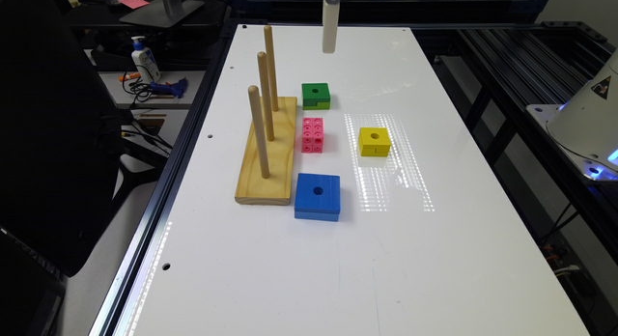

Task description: Pick up pink block.

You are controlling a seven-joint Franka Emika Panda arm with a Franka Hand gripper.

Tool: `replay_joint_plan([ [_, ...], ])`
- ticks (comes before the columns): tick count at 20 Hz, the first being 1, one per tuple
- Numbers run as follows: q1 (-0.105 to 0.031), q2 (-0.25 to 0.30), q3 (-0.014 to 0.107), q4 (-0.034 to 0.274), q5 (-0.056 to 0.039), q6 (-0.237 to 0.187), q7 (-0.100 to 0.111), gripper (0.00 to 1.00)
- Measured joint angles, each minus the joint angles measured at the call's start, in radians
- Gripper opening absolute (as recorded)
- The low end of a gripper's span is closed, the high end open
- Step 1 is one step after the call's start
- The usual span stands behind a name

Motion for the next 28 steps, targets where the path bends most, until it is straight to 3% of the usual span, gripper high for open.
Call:
replay_joint_plan([
  [4,0.000,0.044,0.000,-0.012,-0.0006,0.055,0.000,1.00],
  [10,0.000,0.057,0.001,-0.018,-0.0008,0.067,0.000,1.00],
  [18,0.001,0.143,0.003,-0.039,-0.0009,0.176,0.000,1.00],
  [24,0.005,0.145,0.024,-0.033,-0.0007,0.179,0.007,1.00],
  [28,0.005,0.145,0.027,-0.031,-0.0007,0.179,0.007,1.00],
])
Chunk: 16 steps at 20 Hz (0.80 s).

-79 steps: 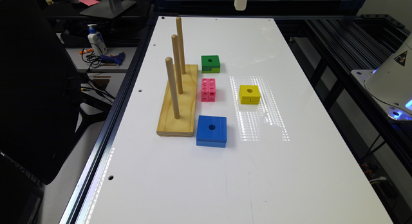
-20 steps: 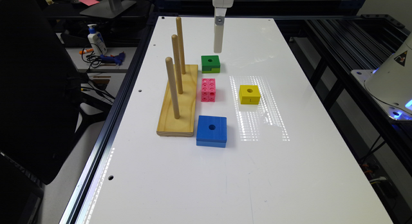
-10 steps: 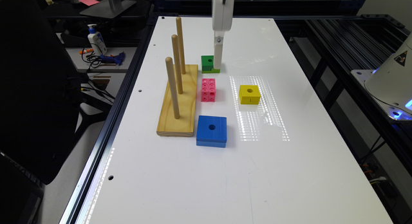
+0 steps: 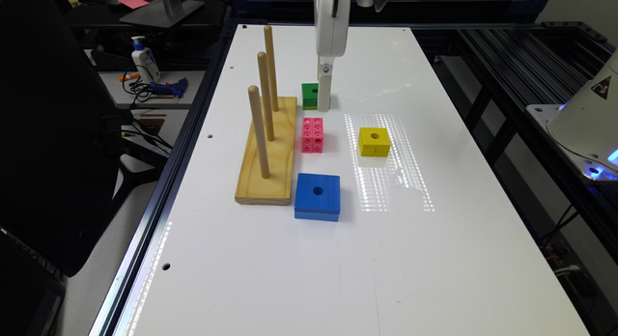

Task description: Pick up pink block.

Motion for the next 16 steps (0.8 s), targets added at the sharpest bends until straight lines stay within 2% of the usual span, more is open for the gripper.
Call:
replay_joint_plan([
  [3,0.000,0.018,0.000,-0.004,0.0000,0.016,0.000,1.00],
  [8,0.000,0.086,0.000,-0.005,0.0000,0.090,0.000,1.00],
  [12,0.000,0.094,0.001,-0.002,0.0000,0.098,0.000,1.00],
  [16,0.000,0.094,0.007,0.008,0.0000,0.098,0.000,1.00],
])
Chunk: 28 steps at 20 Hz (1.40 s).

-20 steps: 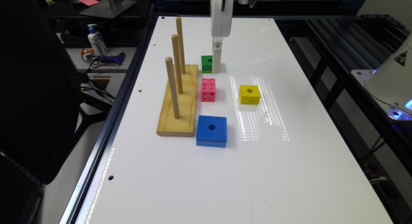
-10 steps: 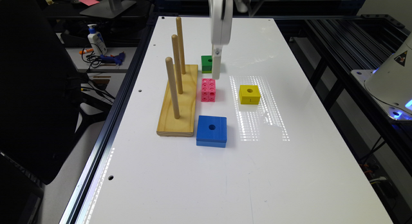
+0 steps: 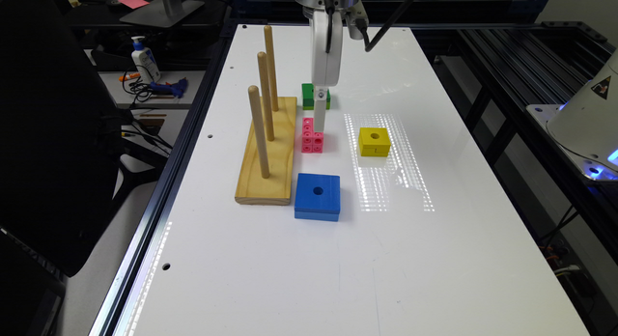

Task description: Pick up pink block.

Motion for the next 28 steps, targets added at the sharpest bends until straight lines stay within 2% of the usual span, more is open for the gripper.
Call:
replay_joint_plan([
  [8,0.000,0.013,0.003,0.008,0.0000,0.005,0.000,1.00],
  [15,0.000,0.119,0.003,0.010,0.0000,0.115,0.000,1.00],
  [21,0.000,0.142,0.003,0.015,0.0000,0.130,0.000,1.00],
  [23,0.000,0.168,0.003,0.017,0.0000,0.152,0.000,1.00],
  [26,0.000,0.173,0.003,0.023,-0.0012,0.159,0.000,1.00],
  [27,0.000,0.173,0.003,0.023,-0.0012,0.159,0.000,0.00],
  [28,0.000,0.173,0.003,0.023,-0.0012,0.159,0.000,0.00],
])
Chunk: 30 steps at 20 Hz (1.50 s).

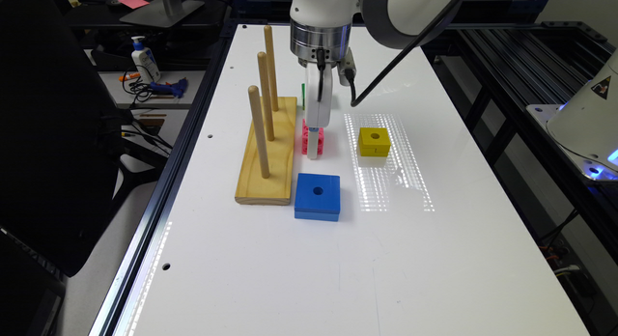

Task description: Pick up pink block.

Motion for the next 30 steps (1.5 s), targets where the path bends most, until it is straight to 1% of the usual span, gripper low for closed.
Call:
replay_joint_plan([
  [13,-0.001,-0.001,-0.001,0.000,0.0000,-0.001,0.000,0.00],
  [15,-0.001,-0.017,-0.001,0.000,0.0000,-0.009,0.000,0.00],
  [17,-0.001,-0.058,-0.001,-0.001,0.0000,-0.048,0.000,0.00],
  [19,-0.001,-0.109,-0.001,-0.004,0.0000,-0.100,0.000,0.00],
  [23,-0.001,-0.165,0.000,-0.007,0.0000,-0.153,0.000,0.00],
  [26,-0.001,-0.221,0.000,-0.007,0.0003,-0.208,0.001,0.00],
  [28,0.000,-0.242,0.000,-0.008,0.0003,-0.231,0.001,0.00],
  [30,0.000,-0.251,0.000,-0.009,0.0003,-0.235,0.001,0.00],
])
